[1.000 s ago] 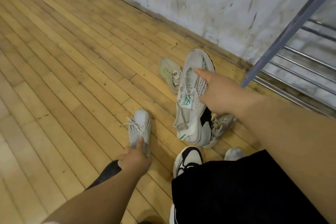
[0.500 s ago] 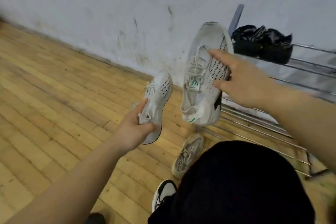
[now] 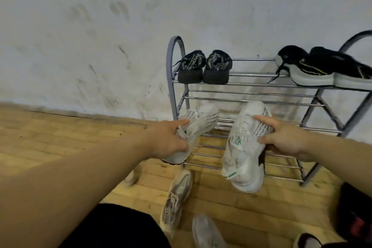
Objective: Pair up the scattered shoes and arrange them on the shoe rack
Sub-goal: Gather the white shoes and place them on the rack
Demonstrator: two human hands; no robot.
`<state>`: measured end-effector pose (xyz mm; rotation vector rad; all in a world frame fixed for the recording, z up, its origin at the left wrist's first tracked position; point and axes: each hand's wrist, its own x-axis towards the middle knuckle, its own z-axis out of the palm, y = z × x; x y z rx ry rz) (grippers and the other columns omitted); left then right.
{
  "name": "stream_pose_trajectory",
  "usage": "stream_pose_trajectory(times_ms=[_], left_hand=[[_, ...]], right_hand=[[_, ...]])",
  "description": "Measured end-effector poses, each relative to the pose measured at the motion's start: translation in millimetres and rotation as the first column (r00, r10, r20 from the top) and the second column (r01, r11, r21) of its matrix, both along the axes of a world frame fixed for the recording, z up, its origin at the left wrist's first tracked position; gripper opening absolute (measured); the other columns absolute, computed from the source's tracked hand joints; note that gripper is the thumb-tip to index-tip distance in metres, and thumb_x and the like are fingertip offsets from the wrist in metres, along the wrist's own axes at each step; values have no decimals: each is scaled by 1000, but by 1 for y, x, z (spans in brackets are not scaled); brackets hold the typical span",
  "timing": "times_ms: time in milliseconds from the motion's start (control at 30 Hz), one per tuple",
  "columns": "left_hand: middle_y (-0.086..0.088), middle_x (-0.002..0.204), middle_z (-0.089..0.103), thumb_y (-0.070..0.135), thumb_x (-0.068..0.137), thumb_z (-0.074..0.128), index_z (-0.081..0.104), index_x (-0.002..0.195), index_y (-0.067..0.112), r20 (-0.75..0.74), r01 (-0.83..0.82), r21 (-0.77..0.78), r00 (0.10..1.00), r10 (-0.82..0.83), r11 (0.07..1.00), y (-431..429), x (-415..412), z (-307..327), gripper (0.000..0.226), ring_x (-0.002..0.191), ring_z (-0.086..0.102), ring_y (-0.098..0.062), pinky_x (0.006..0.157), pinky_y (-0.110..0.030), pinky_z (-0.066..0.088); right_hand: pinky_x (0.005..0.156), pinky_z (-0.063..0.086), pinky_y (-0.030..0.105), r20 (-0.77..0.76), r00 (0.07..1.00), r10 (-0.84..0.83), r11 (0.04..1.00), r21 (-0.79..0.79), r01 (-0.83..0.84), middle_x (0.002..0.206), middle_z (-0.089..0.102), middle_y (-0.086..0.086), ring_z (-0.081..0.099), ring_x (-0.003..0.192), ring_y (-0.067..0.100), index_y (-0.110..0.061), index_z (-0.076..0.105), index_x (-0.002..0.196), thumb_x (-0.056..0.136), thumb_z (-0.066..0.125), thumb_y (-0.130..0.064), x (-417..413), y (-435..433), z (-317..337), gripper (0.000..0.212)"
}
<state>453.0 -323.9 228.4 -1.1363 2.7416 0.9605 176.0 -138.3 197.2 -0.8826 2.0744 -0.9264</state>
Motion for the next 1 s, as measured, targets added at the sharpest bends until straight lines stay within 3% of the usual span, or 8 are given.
stream_pose_trajectory(times_ms=[100,200,300,467,600,733,867,1000], left_hand=[[-2,137,57,35,84,70,37,154,39,-44,-26,29,999,27,999,-9,-52,-20,78,112,58,-26,84,-29,43],[-5,132,59,42,77,68,41,150,41,-118,-96,27,988,99,995,-19,-94,-44,78,104,61,-25,83,-31,47],[-4,135,57,53,66,60,39,151,44,-197,-142,62,969,152,988,-32,-129,-60,88,109,62,-30,94,-39,53],[-7,122,57,55,65,56,35,152,41,-309,-211,58,926,218,976,-44,-173,-74,91,105,61,-36,93,-53,54],[-4,128,45,46,80,65,33,155,39,-304,-186,69,932,198,980,-47,-188,-85,81,110,57,-32,101,-43,50],[-3,127,51,65,63,69,37,147,45,-223,-85,62,970,97,994,-54,-181,-97,91,110,59,-27,101,-46,51],[3,128,61,61,65,77,36,149,42,-169,-38,52,985,46,998,-61,-170,-98,96,109,64,-24,96,-45,55],[7,135,58,52,77,76,32,157,33,-152,-25,20,988,28,999,-59,-163,-89,93,113,62,-19,95,-34,54]], right_hand=[[53,45,7,3,999,-49,997,-67,49,133,53,6,55,83,6,-30,32,159,94,62,7,-27,-20,-9,80],[73,50,22,60,991,-118,987,-104,124,148,50,7,60,105,19,-35,31,158,96,59,5,-45,-38,-21,80],[73,49,29,127,972,-198,965,-150,216,149,51,7,60,111,25,-42,31,156,96,56,4,-69,-58,-34,80],[57,55,33,203,911,-359,890,-221,400,126,60,4,62,81,20,-47,39,149,93,55,1,-100,-85,-36,75],[101,53,50,306,830,-466,785,-289,548,129,64,3,64,109,24,-40,48,143,95,61,-17,-112,-100,-44,55],[114,36,37,-100,914,-393,915,-138,379,159,41,3,45,140,29,-28,36,157,102,51,-43,-102,-98,-46,59],[99,36,35,-289,949,-130,989,28,144,167,20,9,38,144,32,-38,18,161,91,53,-68,-73,-87,-37,84],[108,38,37,-412,906,101,952,303,32,169,-14,9,37,145,37,-45,-4,159,79,70,-65,-51,-78,-38,111]])
